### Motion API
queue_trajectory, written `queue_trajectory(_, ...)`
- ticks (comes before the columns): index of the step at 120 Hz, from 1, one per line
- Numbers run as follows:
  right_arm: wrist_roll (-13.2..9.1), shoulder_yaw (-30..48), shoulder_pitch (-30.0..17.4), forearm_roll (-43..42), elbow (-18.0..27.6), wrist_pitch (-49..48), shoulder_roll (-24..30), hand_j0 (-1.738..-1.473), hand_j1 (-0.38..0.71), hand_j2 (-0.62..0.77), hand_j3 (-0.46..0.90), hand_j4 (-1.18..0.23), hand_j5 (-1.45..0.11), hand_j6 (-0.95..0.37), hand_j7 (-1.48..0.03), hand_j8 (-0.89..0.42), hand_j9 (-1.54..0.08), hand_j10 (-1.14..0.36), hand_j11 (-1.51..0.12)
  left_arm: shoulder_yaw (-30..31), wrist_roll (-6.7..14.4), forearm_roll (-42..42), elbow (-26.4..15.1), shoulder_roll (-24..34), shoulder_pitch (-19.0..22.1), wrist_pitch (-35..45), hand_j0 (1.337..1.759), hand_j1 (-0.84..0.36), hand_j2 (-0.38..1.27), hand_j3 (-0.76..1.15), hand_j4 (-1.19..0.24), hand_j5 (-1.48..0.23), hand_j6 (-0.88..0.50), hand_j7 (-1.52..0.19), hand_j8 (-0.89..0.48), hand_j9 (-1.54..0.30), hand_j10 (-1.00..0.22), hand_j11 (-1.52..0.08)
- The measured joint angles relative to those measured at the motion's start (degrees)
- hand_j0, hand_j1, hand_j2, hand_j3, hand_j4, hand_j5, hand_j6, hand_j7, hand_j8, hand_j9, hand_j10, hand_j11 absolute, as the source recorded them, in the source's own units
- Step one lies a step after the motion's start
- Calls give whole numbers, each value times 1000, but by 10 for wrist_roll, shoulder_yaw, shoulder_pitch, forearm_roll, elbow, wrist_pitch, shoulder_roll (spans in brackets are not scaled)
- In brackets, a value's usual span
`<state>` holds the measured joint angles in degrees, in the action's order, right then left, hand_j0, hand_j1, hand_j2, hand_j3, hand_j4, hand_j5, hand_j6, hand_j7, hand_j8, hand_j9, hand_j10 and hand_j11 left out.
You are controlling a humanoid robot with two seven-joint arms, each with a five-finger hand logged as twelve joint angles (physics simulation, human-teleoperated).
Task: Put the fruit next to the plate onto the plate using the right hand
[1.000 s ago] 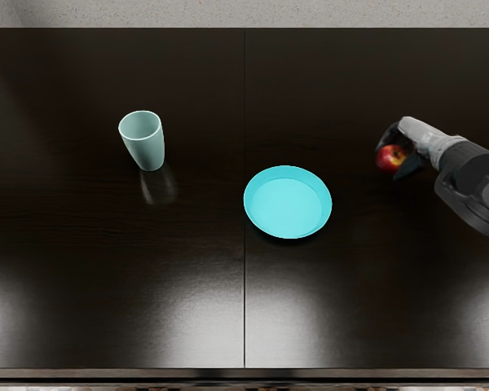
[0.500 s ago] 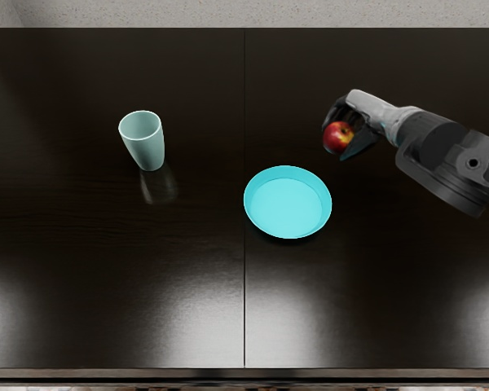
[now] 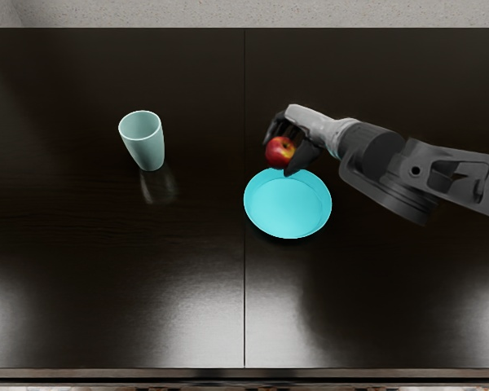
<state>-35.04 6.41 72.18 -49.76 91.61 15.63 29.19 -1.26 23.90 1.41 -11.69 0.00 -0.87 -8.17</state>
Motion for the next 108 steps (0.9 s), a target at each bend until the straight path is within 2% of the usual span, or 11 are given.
queue_trajectory(38,0,-4,-40,-10,1,11,-13,-1651,272,153,0,-552,-985,-372,-954,-463,-964,-727,-962,0,0,0,0,0,0,0,1658,339,2,0,-8,-11,-8,-11,-8,-11,-8,-11)
queue_trajectory(40,0,-4,-41,-10,1,11,-13,-1651,262,138,0,-547,-950,-374,-921,-469,-930,-703,-928,0,0,0,0,0,0,0,1658,339,2,0,-8,-11,-8,-11,-8,-11,-8,-11)
queue_trajectory(52,0,-2,-40,-10,2,12,-12,-1654,25,86,0,-336,-582,-230,-565,-287,-570,-431,-569,0,0,0,0,0,0,0,1658,339,2,0,-8,-11,-8,-11,-8,-11,-8,-11)
queue_trajectory(66,0,1,-40,-9,4,13,-10,-1656,-138,49,0,-190,-329,-131,-319,-163,-322,-244,-321,0,0,0,0,0,0,0,1658,339,2,0,-8,-11,-8,-11,-8,-11,-8,-11)
queue_trajectory(78,0,11,-42,-5,4,3,-10,-1657,-220,31,0,-117,-202,-81,-195,-101,-197,-150,-197,0,0,0,0,0,0,0,1658,339,2,0,-8,-11,-8,-11,-8,-11,-8,-11)
queue_trajectory(90,0,50,-63,27,17,-11,-12,-1657,-271,19,0,-72,-124,-51,-120,-63,-121,-92,-121,0,0,0,0,0,1,0,1658,339,2,0,-8,-11,-8,-11,-8,-11,-8,-11)
queue_trajectory(100,0,121,-83,123,37,-57,-9,-1657,-297,13,0,-49,-82,-35,-80,-42,-80,-62,-80,-1,0,0,0,0,2,0,1658,339,2,0,-8,-11,-8,-11,-8,-11,-8,-11)
queue_trajectory(108,0,191,-113,226,44,-144,17,-1658,-312,10,0,-35,-59,-25,-57,-31,-58,-45,-58,0,0,0,0,0,3,0,1658,339,2,0,-8,-11,-8,-11,-8,-11,-8,-11)
